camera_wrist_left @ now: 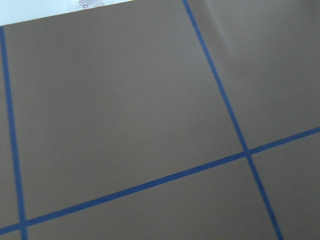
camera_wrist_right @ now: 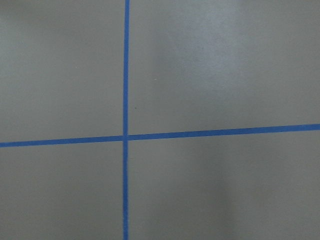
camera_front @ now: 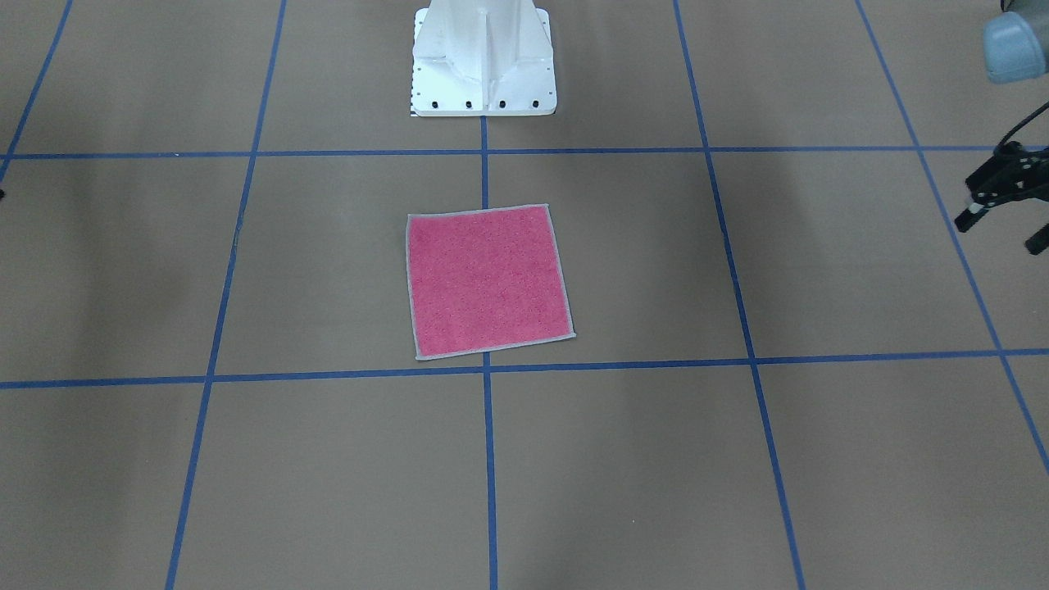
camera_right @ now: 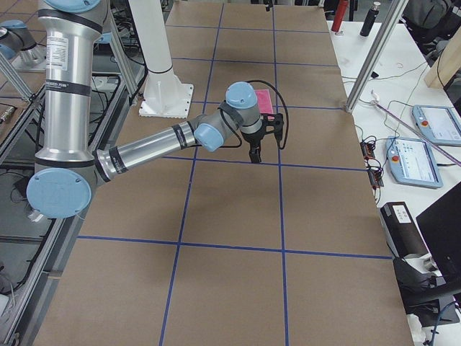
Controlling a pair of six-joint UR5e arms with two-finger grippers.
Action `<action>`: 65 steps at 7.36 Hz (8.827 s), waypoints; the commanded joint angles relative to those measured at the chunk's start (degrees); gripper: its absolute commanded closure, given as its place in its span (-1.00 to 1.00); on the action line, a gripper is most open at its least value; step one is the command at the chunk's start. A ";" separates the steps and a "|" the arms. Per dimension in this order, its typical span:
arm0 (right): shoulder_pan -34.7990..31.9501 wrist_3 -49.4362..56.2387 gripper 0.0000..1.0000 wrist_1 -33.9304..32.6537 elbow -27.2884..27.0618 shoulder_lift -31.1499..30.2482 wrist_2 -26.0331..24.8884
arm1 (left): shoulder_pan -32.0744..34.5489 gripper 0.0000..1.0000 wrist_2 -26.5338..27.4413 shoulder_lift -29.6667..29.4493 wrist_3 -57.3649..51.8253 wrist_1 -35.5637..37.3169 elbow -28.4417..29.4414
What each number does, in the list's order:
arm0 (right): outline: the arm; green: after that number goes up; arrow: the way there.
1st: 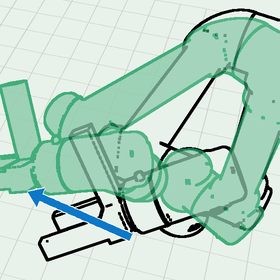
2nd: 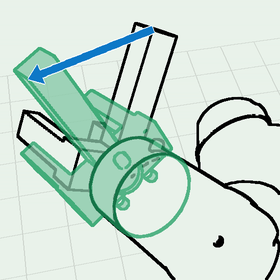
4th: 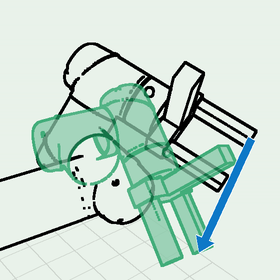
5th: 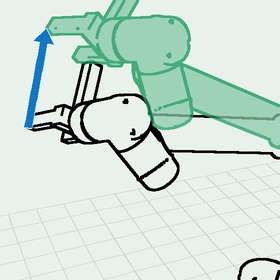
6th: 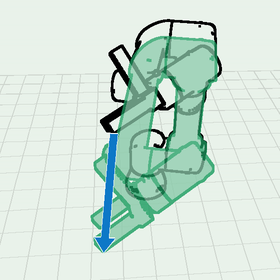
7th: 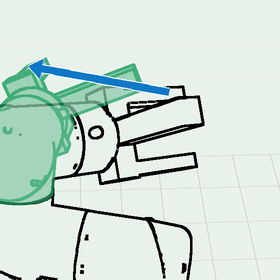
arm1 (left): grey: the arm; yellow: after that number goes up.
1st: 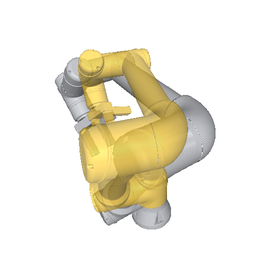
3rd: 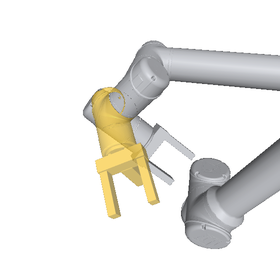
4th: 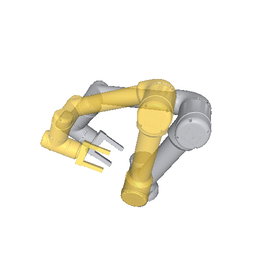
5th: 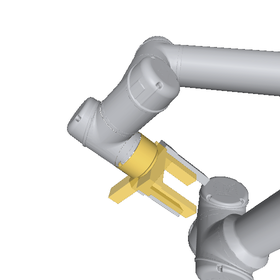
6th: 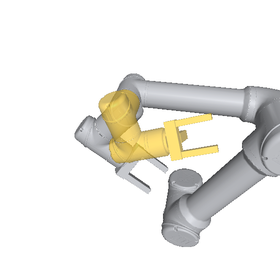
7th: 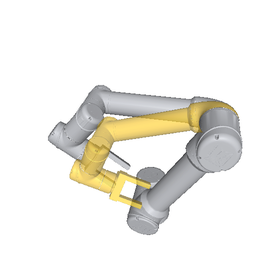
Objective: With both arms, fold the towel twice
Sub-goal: 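Move both grippers toward the near corners of the pink towel, then lower the left gripper onto the near towel corner while the right gripper holds its corner, then pinch the near towel corners with both grippers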
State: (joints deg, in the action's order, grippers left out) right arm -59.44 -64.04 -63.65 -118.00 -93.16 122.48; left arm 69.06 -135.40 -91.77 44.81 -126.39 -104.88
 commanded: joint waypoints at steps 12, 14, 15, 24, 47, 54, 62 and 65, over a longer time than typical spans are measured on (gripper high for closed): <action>44.85 -63.56 -0.79 -13.17 7.50 24.16 -43.90 | -39.16 -1.00 34.76 -13.18 44.75 -1.49 -1.47; 45.20 -66.37 -0.31 -12.82 11.89 27.04 -43.90 | -39.87 -1.00 35.29 -13.52 45.37 -1.49 -1.47; 45.46 -66.30 -0.29 -12.90 12.61 27.15 -43.99 | -40.14 -1.00 35.64 -13.61 45.37 -1.49 -1.38; 45.11 -66.04 1.00 -12.90 11.21 26.45 -45.05 | -47.43 -0.20 42.94 -17.30 51.87 -1.32 1.24; 45.29 -66.48 1.00 -12.90 11.21 26.18 -46.72 | -52.88 -0.32 45.22 -21.88 54.95 -0.26 6.97; 45.47 -66.48 1.00 -12.90 11.22 26.27 -47.24 | -53.93 -0.14 45.84 -22.32 55.65 -0.35 6.97; 45.64 -66.48 1.00 -12.90 11.30 26.18 -47.95 | -54.29 -0.15 46.01 -25.30 60.12 -0.61 6.88; 45.90 -66.48 1.00 -12.90 11.39 26.18 -48.38 | -54.64 -0.14 46.10 -25.22 60.22 -0.61 7.32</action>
State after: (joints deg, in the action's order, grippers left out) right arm -13.71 -130.52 -76.55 -106.63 -67.01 74.43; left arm 14.56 -89.33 -117.04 104.95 -127.00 -97.83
